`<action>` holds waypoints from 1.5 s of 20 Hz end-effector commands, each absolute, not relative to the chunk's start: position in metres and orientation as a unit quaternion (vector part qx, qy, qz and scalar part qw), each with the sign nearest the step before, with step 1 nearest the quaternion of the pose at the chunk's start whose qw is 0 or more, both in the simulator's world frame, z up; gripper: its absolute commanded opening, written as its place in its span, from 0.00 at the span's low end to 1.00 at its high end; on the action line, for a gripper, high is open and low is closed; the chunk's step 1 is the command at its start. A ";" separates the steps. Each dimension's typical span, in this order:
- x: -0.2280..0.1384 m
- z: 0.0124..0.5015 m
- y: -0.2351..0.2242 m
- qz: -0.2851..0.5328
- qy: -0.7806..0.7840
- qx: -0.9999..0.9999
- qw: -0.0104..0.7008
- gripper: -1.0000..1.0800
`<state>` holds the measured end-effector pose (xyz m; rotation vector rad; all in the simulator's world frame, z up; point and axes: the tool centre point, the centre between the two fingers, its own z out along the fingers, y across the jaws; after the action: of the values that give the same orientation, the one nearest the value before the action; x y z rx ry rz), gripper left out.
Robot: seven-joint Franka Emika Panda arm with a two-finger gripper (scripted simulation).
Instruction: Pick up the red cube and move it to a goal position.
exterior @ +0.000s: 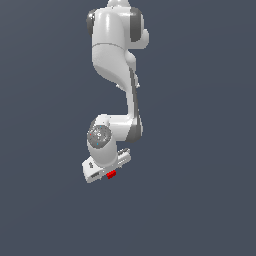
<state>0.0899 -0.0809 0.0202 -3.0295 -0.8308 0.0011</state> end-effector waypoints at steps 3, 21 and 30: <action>0.091 0.020 -0.081 0.000 -0.266 -0.964 0.000 0.00; 0.083 0.039 -0.074 0.000 -0.266 -0.964 0.000 0.00; 0.060 0.092 -0.055 0.000 -0.266 -0.964 -0.001 0.00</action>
<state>0.0643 -0.0591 0.0797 -3.0288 -0.8348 0.0033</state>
